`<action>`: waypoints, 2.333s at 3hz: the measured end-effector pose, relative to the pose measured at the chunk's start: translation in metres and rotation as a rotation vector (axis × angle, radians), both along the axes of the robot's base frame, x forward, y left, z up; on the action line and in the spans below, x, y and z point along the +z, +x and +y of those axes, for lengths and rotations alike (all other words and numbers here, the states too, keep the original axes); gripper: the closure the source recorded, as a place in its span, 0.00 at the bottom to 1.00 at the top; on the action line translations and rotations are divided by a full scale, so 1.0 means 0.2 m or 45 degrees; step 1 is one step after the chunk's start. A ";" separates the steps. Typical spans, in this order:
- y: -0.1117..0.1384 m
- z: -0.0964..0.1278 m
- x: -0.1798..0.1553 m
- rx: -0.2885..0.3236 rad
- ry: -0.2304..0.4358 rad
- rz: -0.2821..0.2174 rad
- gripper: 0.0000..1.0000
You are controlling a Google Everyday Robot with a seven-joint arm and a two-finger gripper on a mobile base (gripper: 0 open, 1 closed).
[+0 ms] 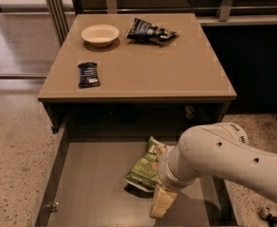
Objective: Pick green jalapeno chip bag from top drawer and place on counter
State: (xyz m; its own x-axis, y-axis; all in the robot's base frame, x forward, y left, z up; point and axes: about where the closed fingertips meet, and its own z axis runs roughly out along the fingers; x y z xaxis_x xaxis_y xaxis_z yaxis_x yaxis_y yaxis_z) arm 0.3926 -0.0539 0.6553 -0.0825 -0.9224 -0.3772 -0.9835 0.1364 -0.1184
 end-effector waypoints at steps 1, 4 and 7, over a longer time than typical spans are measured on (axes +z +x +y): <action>-0.03 0.00 -0.10 0.005 -0.038 -0.001 0.00; -0.03 0.00 -0.27 -0.020 -0.009 0.002 0.27; -0.03 0.00 -0.27 -0.019 -0.009 0.002 0.96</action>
Offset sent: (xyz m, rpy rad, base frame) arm -0.0078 -0.0006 -0.0620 -0.0057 0.0120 -0.0228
